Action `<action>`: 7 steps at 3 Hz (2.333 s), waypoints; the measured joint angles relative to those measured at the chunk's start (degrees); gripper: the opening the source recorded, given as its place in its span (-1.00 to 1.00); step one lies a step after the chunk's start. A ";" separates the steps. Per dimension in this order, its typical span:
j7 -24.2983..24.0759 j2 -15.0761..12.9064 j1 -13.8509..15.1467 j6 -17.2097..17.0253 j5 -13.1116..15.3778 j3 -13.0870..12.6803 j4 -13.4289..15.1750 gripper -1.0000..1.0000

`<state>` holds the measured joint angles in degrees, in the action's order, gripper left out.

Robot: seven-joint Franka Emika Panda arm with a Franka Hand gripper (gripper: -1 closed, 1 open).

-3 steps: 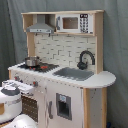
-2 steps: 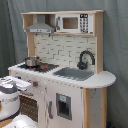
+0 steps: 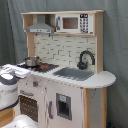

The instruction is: Play with the kitchen

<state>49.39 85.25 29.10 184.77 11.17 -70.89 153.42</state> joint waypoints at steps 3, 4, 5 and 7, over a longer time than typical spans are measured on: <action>11.57 -4.45 5.64 0.00 0.01 11.73 -5.35 1.00; 14.72 -7.00 7.74 0.00 0.01 14.41 -8.04 1.00; 18.38 -10.07 9.16 0.00 0.01 17.13 -10.56 1.00; 25.61 -17.28 9.49 -0.27 0.02 21.27 -14.92 1.00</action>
<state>74.99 67.98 38.59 184.50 11.19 -49.63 138.51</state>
